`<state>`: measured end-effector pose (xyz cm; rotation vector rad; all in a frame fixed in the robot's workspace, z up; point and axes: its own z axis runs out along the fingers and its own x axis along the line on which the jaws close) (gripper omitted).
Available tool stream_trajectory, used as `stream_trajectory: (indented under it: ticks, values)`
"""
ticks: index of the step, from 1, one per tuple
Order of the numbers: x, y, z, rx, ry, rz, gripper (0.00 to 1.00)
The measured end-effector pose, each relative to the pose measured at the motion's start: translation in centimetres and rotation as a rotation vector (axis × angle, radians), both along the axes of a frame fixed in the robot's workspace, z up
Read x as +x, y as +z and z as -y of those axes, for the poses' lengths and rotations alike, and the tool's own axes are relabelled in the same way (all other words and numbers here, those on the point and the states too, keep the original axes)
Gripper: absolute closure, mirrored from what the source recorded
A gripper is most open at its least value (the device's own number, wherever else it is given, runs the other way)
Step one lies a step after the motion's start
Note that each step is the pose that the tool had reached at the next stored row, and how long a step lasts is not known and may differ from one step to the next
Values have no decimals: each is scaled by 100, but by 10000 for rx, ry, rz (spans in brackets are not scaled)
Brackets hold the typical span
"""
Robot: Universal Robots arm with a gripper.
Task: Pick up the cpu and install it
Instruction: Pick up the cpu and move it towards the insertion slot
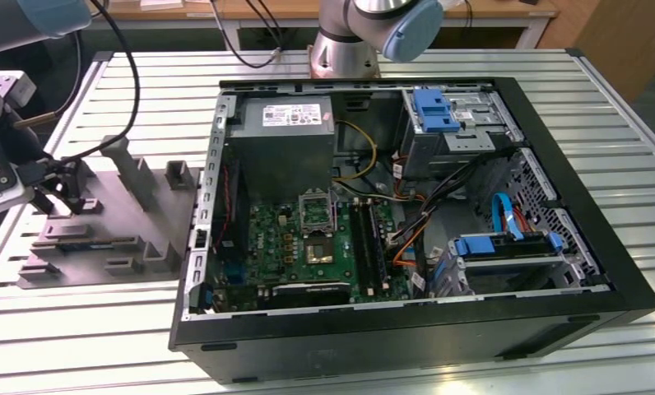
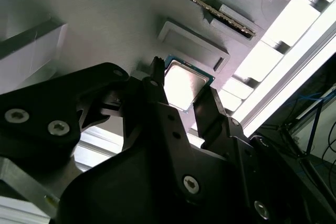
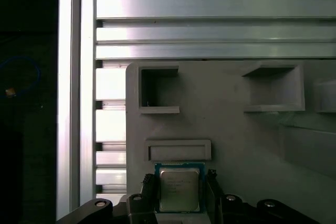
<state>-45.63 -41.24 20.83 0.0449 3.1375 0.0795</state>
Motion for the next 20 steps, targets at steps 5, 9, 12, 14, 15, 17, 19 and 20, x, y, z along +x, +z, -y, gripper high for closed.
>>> stream_trajectory:
  ticks: [5, 9, 12, 14, 15, 17, 19, 20]
  values:
    - [0, 8, 0, -1, 0, -1, 53]
    - [0, 16, 0, -1, 0, -1, 53]
    - [0, 25, -1, -1, 0, -1, 53]
    - [0, 29, -1, -1, -1, 0, 53]
    - [0, 30, -1, 0, 0, 0, 53]
    - [0, 42, -2, -1, 0, -1, 53]
    - [0, 44, -2, -1, 0, 0, 53]
    - [0, 47, -2, -1, 0, -1, 53]
